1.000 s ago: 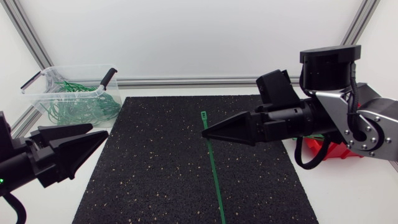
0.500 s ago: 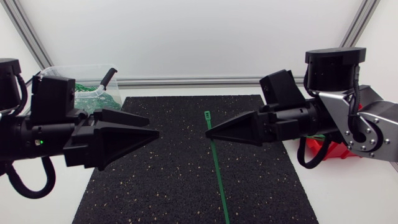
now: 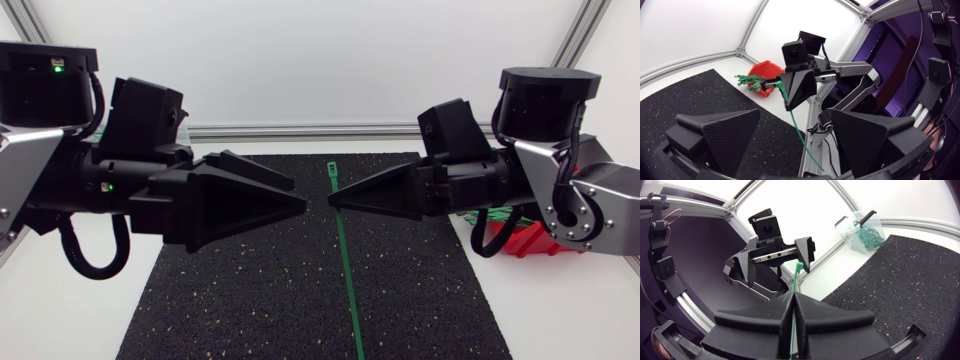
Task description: Take a green cable tie from the red box, thread the tail through the head to close it, then place it in the transparent bin on the left.
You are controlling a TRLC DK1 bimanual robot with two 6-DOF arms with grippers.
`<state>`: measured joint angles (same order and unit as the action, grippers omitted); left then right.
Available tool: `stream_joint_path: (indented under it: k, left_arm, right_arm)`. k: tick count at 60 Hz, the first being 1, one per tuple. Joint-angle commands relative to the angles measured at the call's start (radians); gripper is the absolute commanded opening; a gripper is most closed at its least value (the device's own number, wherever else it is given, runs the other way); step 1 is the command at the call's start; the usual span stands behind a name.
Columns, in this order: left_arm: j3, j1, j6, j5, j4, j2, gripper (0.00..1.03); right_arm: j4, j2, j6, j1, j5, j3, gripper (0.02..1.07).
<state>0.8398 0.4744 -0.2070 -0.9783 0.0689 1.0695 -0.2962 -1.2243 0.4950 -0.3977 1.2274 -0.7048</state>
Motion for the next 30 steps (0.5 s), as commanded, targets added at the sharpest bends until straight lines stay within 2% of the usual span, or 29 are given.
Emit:
stream_joint_path:
  k: [1,13,30]
  left_arm:
    - [0.047,0.026,-0.032,-0.028,-0.011,0.041,0.99]
    - [0.038,0.069,-0.045,-0.030,-0.066,0.066,0.99]
    - [0.035,0.078,-0.068,-0.036,-0.084,0.076,0.96]
  right_arm:
    - [-0.023,-0.018,0.036,0.002,0.006,0.014,0.08]
    - [-0.038,-0.020,0.047,0.000,0.006,0.014,0.08]
    - [-0.064,-0.011,0.047,-0.024,-0.005,0.033,0.08]
